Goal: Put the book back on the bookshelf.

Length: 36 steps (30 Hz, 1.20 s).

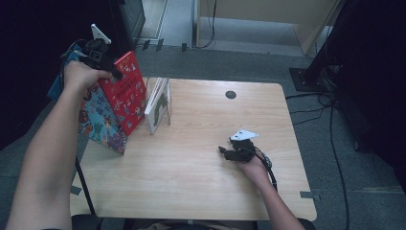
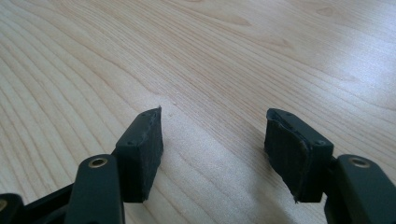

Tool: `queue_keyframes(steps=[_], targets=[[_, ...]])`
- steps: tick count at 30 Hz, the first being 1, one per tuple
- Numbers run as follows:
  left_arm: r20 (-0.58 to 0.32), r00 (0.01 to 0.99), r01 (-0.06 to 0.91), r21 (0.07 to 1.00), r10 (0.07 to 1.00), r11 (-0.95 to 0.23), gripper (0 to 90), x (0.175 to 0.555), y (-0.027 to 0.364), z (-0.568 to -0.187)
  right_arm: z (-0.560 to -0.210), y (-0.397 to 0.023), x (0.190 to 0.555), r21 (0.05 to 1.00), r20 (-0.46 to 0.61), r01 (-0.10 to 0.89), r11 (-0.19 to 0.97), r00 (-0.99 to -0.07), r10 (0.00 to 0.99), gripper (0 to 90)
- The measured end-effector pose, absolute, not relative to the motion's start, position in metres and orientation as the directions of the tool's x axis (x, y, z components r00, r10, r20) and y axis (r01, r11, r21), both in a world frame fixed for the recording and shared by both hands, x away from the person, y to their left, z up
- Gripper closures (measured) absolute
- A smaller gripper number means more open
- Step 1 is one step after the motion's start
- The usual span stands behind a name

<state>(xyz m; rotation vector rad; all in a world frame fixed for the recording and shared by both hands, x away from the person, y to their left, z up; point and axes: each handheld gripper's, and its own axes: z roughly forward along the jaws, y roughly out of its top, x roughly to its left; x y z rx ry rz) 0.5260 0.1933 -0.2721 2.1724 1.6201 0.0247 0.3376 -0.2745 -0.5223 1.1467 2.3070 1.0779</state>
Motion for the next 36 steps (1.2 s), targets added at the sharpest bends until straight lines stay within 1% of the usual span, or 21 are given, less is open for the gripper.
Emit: queue_keyframes(steps=[3, 9, 15, 22, 34, 36], targets=[[-0.227, 0.319, 0.909, 0.349, 0.920, -0.229, 79.7, 0.526, 0.194, -0.270, -0.522, -0.275, 0.338, 0.759, 0.026, 0.526, 0.383, -0.612, 0.790, 37.4], [-0.220, 0.309, 0.903, 0.373, 0.925, -0.213, 79.7, 0.527, 0.193, -0.278, -0.522, -0.275, 0.338, 0.759, 0.026, 0.526, 0.383, -0.612, 0.790, 37.4], [-0.224, 0.305, 0.908, 0.361, 0.925, -0.212, 79.7, 0.528, 0.196, -0.279, -0.522, -0.275, 0.338, 0.759, 0.026, 0.526, 0.383, -0.613, 0.790, 37.4], [-0.237, 0.300, 0.921, 0.326, 0.924, -0.215, 78.6, 0.526, 0.200, -0.281, -0.522, -0.275, 0.337, 0.760, 0.026, 0.524, 0.384, -0.614, 0.789, 37.4], [-0.245, 0.298, 0.922, 0.324, 0.923, -0.211, 77.0, 0.526, 0.204, -0.282, -0.522, -0.275, 0.336, 0.759, 0.027, 0.526, 0.384, -0.614, 0.788, 37.4], [-0.250, 0.300, 0.921, 0.327, 0.921, -0.211, 74.9, 0.525, 0.204, -0.281, -0.522, -0.275, 0.336, 0.759, 0.028, 0.527, 0.384, -0.614, 0.789, 37.4]])
